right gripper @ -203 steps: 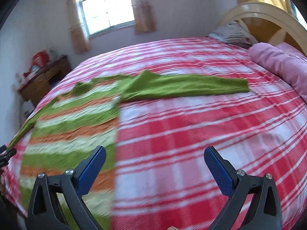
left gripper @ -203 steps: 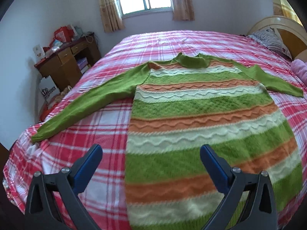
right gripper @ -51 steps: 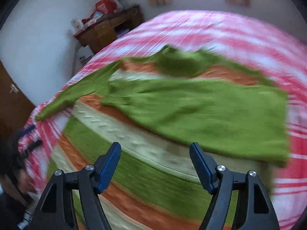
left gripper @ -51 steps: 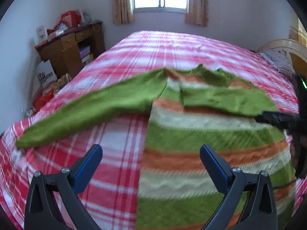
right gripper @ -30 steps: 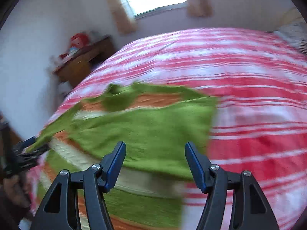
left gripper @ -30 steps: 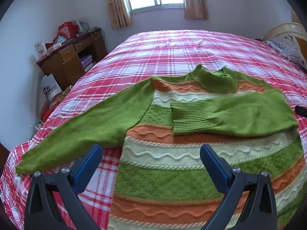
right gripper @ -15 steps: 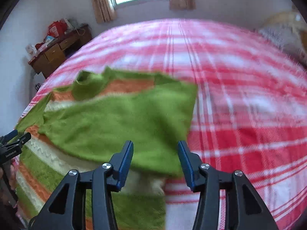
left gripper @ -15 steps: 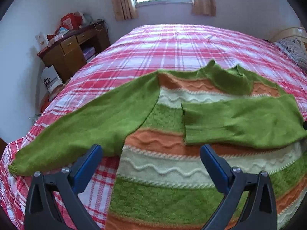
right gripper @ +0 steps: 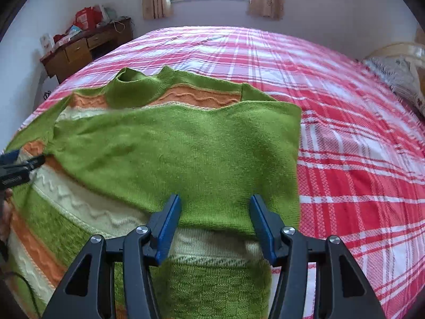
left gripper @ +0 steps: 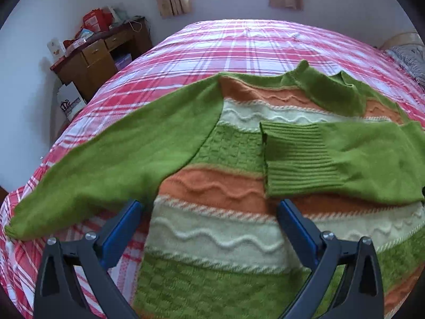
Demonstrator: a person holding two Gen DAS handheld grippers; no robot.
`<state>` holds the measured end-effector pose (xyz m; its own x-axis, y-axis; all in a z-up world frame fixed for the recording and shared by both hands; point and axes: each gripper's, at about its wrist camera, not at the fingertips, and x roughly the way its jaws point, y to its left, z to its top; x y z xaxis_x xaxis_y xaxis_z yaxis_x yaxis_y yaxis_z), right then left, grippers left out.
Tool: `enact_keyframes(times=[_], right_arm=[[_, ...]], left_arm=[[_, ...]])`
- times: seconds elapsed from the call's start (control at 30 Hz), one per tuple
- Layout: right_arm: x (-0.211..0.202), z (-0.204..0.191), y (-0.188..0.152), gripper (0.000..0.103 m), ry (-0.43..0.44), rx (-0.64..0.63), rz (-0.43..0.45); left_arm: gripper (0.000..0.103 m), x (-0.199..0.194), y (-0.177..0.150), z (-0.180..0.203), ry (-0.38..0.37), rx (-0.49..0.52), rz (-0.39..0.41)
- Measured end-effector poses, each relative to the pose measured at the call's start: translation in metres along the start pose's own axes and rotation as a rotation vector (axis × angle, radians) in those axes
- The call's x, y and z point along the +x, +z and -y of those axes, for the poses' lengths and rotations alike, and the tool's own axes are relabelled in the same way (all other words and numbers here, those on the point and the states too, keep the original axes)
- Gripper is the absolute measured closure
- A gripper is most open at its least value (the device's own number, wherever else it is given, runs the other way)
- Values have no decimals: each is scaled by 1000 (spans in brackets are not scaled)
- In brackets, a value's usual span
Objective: Fold small clothes
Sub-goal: 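Open the right gripper and move the left tool to the other sleeve cuff, then close the left gripper on the other sleeve cuff and lift it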
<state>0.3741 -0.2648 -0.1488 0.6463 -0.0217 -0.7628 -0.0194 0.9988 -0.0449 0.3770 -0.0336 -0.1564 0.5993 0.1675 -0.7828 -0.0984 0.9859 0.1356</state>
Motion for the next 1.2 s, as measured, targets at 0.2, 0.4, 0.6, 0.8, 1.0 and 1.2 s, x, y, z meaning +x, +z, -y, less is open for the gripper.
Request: enact_keyframes(times=[0.2, 0.4, 0.6, 0.8, 1.0, 1.2], right_arm=[[-1, -6, -1, 47, -27, -1, 3], [-7, -3, -7, 47, -6, 28, 19], [-8, -2, -9, 47, -3, 30, 32], [-9, -2, -10, 46, -1, 28, 37], [-10, -3, -10, 46, -3, 27, 40], [-11, -2, -10, 45, 0, 28, 43]], left_arm=[[0, 8, -8, -16, -127, -123, -64], [0, -4, -15, -16, -134, -80, -90], [0, -34, -36, -73, -90, -178, -8], [0, -49, -55, -157, 26, -332, 14], [0, -68, -75, -242, 95, -529, 46], [23, -72, -96, -297, 24, -728, 48]])
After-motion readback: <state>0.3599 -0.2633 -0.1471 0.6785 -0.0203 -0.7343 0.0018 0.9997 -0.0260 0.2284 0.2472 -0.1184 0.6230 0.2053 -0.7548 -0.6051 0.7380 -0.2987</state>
